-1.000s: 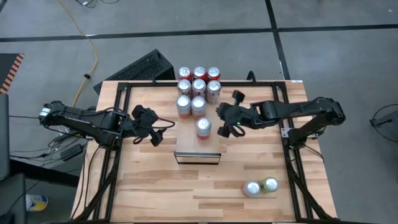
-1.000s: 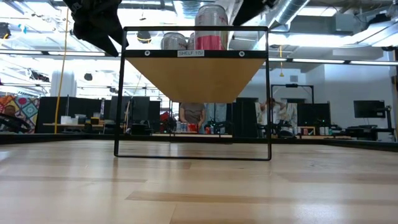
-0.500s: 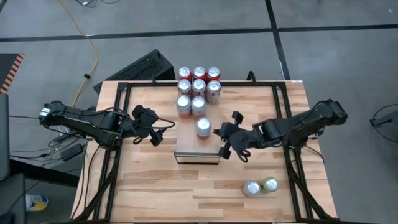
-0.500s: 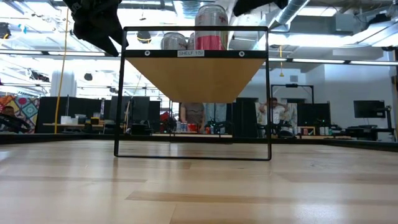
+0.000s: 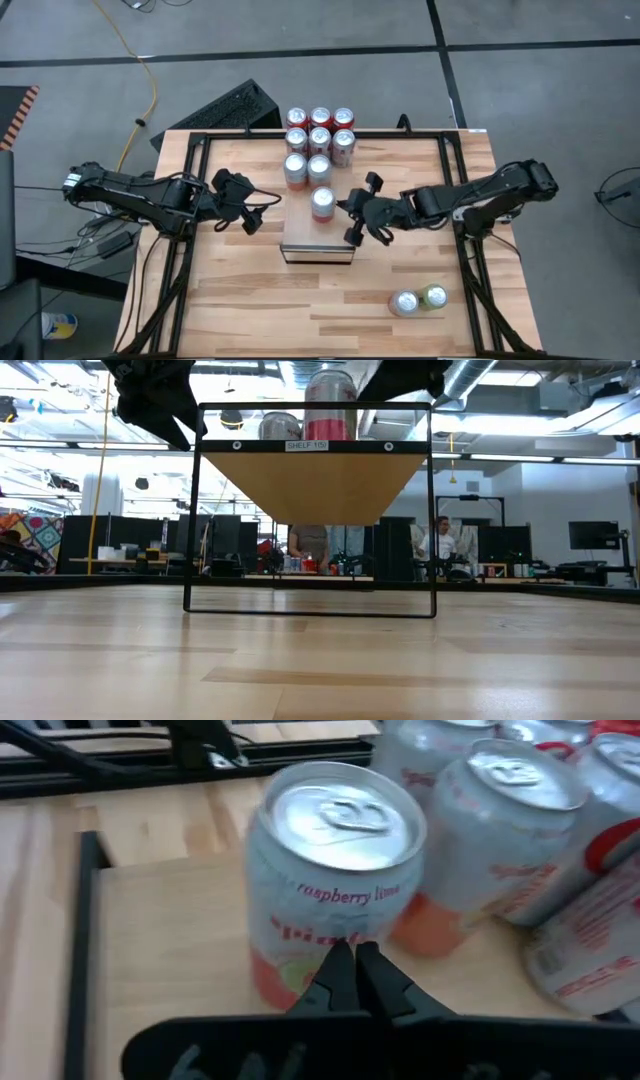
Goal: Place canned beverage on shelf
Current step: Put the top pink-white soda can on the shelf
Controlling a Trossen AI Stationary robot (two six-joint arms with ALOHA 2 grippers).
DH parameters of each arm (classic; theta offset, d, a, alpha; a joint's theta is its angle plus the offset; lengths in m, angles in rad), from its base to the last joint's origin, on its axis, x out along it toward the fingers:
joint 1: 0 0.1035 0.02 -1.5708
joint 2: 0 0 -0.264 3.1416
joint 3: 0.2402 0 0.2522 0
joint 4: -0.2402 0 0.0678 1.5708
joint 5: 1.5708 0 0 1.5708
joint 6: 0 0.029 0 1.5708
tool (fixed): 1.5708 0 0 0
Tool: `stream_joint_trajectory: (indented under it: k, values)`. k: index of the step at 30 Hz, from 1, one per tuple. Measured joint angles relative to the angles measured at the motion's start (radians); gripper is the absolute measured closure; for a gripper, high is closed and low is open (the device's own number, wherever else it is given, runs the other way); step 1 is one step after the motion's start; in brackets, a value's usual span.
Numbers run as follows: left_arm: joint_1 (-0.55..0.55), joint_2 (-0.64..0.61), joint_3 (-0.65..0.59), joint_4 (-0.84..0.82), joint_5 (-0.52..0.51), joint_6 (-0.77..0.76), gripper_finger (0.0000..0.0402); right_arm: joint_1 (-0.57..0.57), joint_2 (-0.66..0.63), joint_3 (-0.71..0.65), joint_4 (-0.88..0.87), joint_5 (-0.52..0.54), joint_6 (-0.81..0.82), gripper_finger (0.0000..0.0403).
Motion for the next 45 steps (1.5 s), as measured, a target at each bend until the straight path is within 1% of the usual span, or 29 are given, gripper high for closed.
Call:
stream_joint_trajectory:
  k: [5, 10, 15, 18, 21, 24, 28, 34, 39, 41, 45]
  values:
    - [0.000, 0.000, 0.000, 0.000, -0.013, 0.000, 0.0038, -0.054, 0.000, 0.000, 0.033, -0.008, -0.056, 0.0403]
    - [0.000, 0.000, 0.000, 0.000, -0.026, 0.000, 0.0038, -0.095, 0.000, 0.000, 0.085, -0.089, -0.069, 0.0403]
    - [0.000, 0.000, 0.000, -0.002, -0.026, 0.004, 0.0038, -0.061, -0.020, 0.000, 0.017, -0.078, -0.015, 0.0403]
    - [0.000, 0.000, 0.000, -0.003, -0.026, 0.004, 0.0038, -0.033, -0.022, 0.003, 0.011, -0.077, 0.001, 0.0403]
    - [0.000, 0.000, 0.000, -0.002, -0.026, 0.004, 0.0038, -0.013, 0.000, 0.001, 0.044, -0.077, -0.014, 0.0403]
    - [0.000, 0.000, 0.000, -0.002, -0.026, 0.004, 0.0038, -0.022, 0.018, 0.001, 0.066, -0.082, -0.017, 0.0403]
    - [0.000, 0.000, 0.000, -0.002, -0.025, 0.004, 0.0038, -0.043, 0.036, 0.001, 0.124, -0.126, -0.061, 0.0403]
    - [0.000, 0.000, 0.000, -0.002, -0.007, 0.004, 0.0038, -0.079, 0.045, 0.001, 0.163, -0.189, -0.111, 0.0403]
    - [0.000, 0.000, 0.000, -0.002, -0.006, 0.003, 0.0038, -0.104, 0.067, 0.003, 0.235, -0.273, -0.164, 0.0403]
    - [0.000, 0.000, 0.000, -0.002, -0.006, 0.000, 0.0038, -0.110, 0.085, 0.001, 0.235, -0.297, -0.166, 0.0403]
    - [0.000, 0.000, 0.000, -0.002, -0.006, -0.008, 0.0038, -0.104, 0.080, 0.001, 0.243, -0.308, -0.167, 0.0403]
